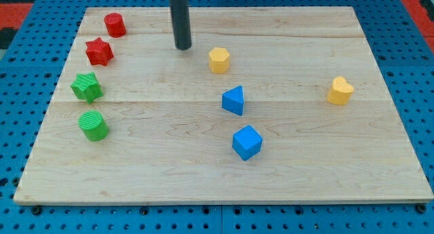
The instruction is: Move the yellow hexagon towards the center right
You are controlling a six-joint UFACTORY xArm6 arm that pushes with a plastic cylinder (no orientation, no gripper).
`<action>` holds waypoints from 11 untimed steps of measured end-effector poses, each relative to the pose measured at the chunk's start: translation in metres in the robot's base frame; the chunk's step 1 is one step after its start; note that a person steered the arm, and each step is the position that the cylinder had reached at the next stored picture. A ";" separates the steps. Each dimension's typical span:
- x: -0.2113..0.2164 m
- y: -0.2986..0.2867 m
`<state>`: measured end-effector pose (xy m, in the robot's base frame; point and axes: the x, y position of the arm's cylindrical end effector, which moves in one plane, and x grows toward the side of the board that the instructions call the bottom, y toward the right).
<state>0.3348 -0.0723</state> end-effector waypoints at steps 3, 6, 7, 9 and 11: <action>0.057 0.093; 0.045 0.154; 0.045 0.122; 0.022 0.170; -0.007 0.183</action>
<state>0.3281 0.1103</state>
